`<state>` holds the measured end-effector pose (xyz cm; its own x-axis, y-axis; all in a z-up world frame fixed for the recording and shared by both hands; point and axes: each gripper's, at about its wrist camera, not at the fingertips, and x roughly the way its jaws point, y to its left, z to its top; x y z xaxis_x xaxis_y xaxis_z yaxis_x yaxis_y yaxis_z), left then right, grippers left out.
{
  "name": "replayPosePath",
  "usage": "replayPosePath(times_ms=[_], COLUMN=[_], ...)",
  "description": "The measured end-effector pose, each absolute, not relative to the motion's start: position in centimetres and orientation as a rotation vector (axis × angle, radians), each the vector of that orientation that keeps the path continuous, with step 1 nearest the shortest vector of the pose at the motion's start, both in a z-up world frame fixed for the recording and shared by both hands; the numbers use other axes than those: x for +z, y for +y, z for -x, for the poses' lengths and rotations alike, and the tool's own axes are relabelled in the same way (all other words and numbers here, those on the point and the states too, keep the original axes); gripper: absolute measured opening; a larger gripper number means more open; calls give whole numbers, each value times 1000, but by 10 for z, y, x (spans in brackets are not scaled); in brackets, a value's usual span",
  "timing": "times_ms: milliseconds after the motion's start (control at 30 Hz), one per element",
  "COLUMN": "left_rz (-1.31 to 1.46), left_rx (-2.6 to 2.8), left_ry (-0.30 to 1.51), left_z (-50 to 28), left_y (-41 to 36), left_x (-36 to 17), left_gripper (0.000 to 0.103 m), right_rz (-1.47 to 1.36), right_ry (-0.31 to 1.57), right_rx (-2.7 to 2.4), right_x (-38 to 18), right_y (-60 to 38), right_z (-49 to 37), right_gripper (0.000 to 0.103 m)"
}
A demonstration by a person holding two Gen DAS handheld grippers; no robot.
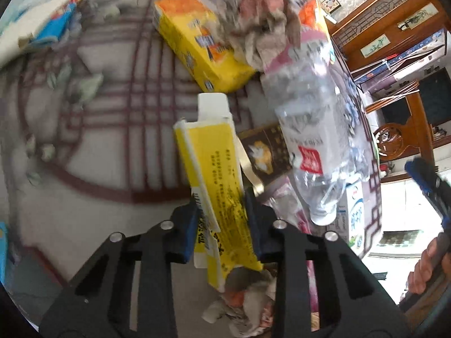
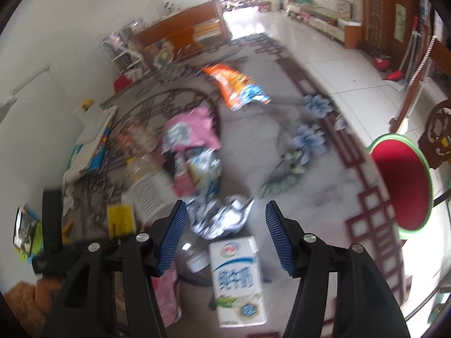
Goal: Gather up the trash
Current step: 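Grasp the yellow snack packet with the left tool while the right tool grasps crumpled wrapper, then carry both items over the red bucket and open both tools to drop them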
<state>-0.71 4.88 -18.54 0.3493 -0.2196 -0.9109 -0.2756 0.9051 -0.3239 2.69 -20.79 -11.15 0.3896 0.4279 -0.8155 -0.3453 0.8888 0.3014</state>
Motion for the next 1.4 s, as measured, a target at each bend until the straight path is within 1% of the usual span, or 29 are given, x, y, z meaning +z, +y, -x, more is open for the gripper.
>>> replayPosePath(times_ms=[167,300,500,567,633,767,867,1000,1067,1100,1133,1167,1200,1267,1400], left_rz=[395,384,401,391,384,404,393,394,396,398,400,404,410,413,408], left_rx=[101,116,136,134,137,144,141,145,147,148,150,151,152,151,149], left_ry=[1172,1164,1159,1156,1154,1163,1164,1160,1161,1163,1162,1159,1152,1139,1155], left_z=[-1,-2,4,6,11,17,15,12,11,11,12,13,14,16,16], left_y=[69,77,88,87,87,93,92,91,92,93,95,95,96,97,96], left_x=[-175,-178,-180,-179,-178,-182,-182,-183,-184,-184,-184,-183,-181,-178,-181], left_gripper=[27,27,29,29,29,30,31,34,37,40,42,46,50,54,54], right_rz=[-42,-54,-63,-73,-30,188,297,454,471,460,455,446,426,393,277], right_ry=[1177,1315,1442,1435,1385,1324,1320,1325,1335,1335,1332,1327,1324,1295,1234], right_rx=[643,767,757,771,838,988,1066,1046,1031,1029,1025,1023,1025,1015,1009], right_x=[-130,-156,-187,-184,-169,-153,-158,-176,-182,-183,-183,-183,-180,-171,-144], right_y=[-174,-149,-134,-135,-131,-106,-92,-77,-73,-74,-73,-72,-73,-76,-89], right_z=[-3,12,8,7,13,41,63,76,76,74,74,72,69,63,43], right_gripper=[57,57,57,58,58,58,57,58,54,42,33,25,21,19,18])
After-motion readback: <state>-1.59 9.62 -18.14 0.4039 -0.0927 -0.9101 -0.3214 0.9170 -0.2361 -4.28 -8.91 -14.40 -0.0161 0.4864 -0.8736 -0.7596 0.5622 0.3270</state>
